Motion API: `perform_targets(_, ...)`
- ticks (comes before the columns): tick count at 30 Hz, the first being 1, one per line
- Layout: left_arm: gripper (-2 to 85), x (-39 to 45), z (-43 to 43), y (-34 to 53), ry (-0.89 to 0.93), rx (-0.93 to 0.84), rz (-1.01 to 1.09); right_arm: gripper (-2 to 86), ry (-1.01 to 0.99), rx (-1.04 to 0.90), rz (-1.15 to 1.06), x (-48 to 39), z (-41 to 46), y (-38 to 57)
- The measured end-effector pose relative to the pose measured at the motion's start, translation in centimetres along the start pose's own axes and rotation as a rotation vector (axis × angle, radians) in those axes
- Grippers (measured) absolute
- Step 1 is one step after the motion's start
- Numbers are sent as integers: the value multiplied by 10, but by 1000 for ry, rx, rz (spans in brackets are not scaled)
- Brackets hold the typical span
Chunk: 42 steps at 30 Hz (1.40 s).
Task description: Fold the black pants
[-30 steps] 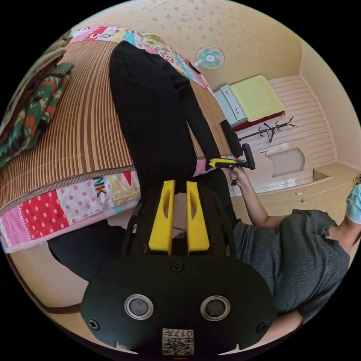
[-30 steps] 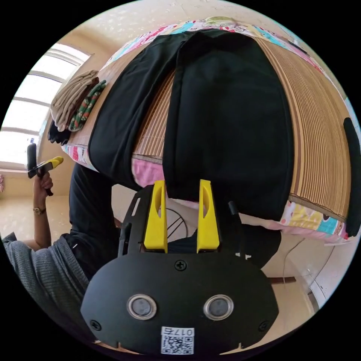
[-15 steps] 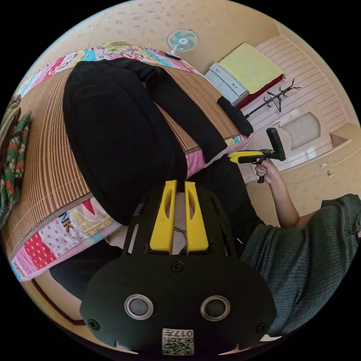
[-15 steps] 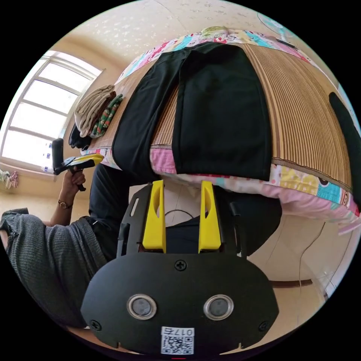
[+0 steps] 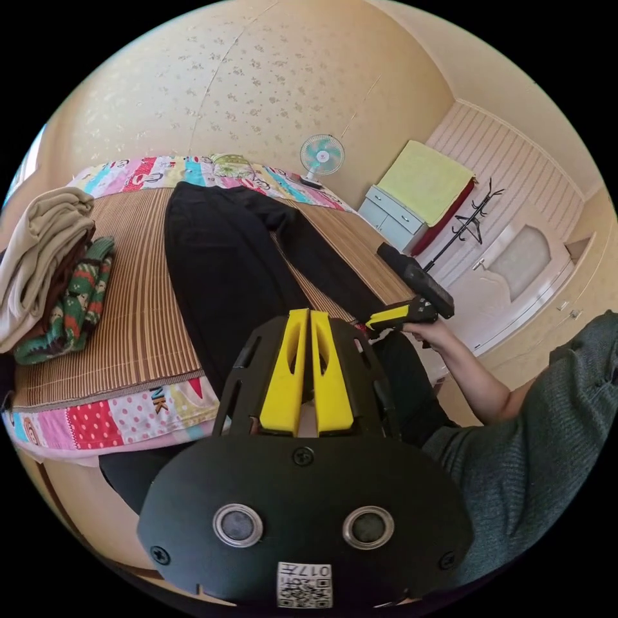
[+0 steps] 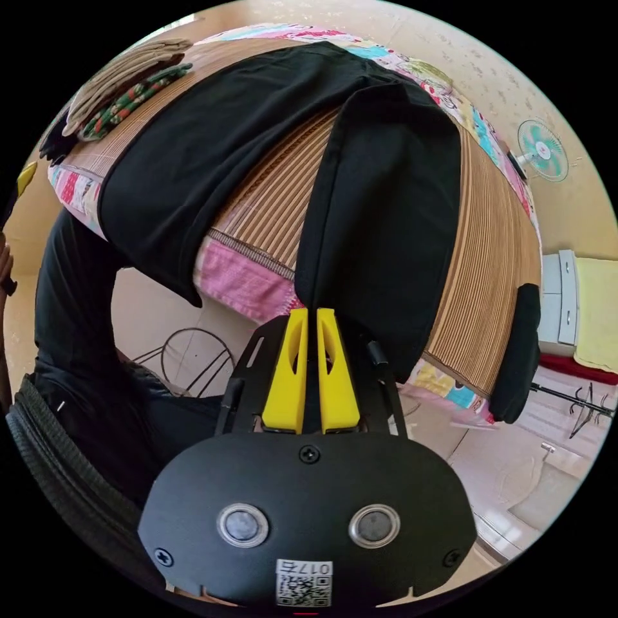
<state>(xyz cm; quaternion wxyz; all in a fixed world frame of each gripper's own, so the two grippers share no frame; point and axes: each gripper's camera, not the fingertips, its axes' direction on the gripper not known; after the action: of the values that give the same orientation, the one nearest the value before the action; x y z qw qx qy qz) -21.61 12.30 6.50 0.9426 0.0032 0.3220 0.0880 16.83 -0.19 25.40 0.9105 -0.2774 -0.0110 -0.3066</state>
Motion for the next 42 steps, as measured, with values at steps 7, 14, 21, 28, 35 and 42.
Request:
perform_targets(7,-10,-22,7,17,35,-21,-105,56,-646,154,16,57,11,82)
perform_targets(14,-7,-18,25,12,74,-41,-109,111,-584,327,560,181,48,147)
perform_targets(21,61,-10,55,-11,189,-84,-94,100,-924,340,433,200,88,137)
perform_targets(28,91,10,103,-50,464,-204,-114,26,-890,594,181,146,-3,129)
perform_targets(35,176,6,177,-92,561,-391,-212,28,-936,545,-196,59,-39,40)
perform_targets(42,1,-15,185,-82,404,-383,-165,62,-909,473,-410,87,-41,-3)
